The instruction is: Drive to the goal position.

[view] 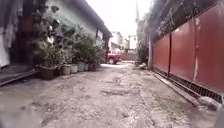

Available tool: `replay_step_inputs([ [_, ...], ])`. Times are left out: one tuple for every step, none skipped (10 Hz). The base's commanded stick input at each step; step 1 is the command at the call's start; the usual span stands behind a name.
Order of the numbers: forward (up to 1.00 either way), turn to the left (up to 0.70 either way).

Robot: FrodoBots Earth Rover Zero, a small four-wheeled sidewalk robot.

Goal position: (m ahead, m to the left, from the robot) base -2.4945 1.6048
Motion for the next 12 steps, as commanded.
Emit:
replay_step_inputs([
  [0.3,0.0],
  [0.3,0.0],
  [0.3,0.0],
  [0.3,0.0],
  [0.3,0.0],
  [0.3,0.0],
  [0.3,0.0],
  [0.3,-0.26],
  [0.3,-0.27],
  [0.02,-0.02],
  [0.0,0.0],
  [0.01,0.0],
])
